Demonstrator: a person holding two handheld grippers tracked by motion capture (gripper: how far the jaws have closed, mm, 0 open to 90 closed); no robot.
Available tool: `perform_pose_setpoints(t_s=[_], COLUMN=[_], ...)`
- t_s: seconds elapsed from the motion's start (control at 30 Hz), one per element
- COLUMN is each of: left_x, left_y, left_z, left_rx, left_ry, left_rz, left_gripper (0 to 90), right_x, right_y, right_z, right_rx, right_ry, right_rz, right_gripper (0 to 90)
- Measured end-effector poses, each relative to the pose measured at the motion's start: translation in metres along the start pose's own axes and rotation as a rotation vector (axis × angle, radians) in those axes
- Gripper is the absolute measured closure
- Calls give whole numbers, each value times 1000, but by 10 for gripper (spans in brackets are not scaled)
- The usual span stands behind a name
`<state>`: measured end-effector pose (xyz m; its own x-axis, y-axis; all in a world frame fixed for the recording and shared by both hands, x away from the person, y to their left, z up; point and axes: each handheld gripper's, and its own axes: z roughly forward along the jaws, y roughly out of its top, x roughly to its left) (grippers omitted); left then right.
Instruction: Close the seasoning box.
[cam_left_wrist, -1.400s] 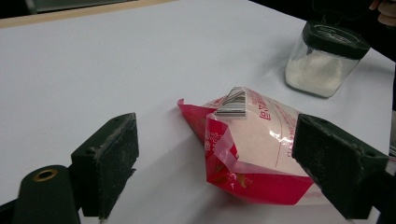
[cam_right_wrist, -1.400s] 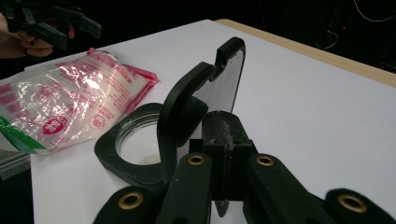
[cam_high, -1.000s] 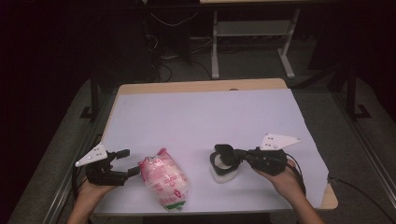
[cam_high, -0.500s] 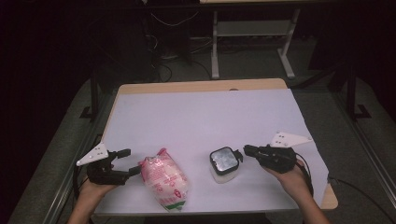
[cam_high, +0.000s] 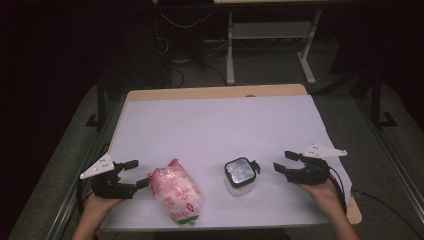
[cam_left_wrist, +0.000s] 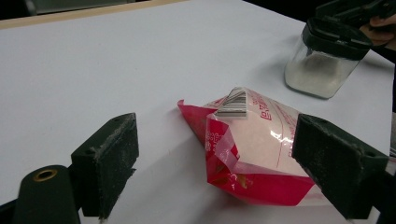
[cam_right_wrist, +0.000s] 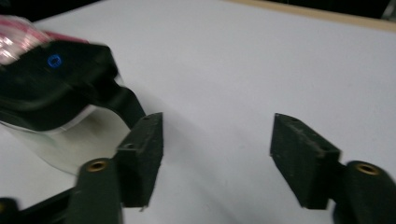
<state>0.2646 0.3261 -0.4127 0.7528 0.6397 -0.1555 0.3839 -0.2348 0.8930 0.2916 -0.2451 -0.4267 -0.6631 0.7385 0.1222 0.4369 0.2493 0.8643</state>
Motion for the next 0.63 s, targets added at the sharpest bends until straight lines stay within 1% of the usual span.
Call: perform_pose_setpoints(t_s=[0.1, 0.2, 0.37, 0.47, 0.63], left_x=[1, 2, 4, 4, 4], left_y=[-1, -2, -4, -4, -4], left_z=[0, 0, 0, 0, 0], left_rx=[0, 2, 4, 4, 4], left_ry=[7, 13, 26, 31, 33], left_rz=[-1, -3, -9, -12, -7], left_gripper=[143, 142, 143, 143, 144], right_x=[-5, -12, -17, -17, -14], right_y=[-7, -13, -18, -18, -17], right_z=[5, 9, 12, 12, 11], right_rx=[10, 27, 29, 29, 20], right_ry=[-13, -22, -29, -25, -25], right_rz=[-3, 7, 10, 6, -3], right_gripper=[242, 188, 172, 169, 165])
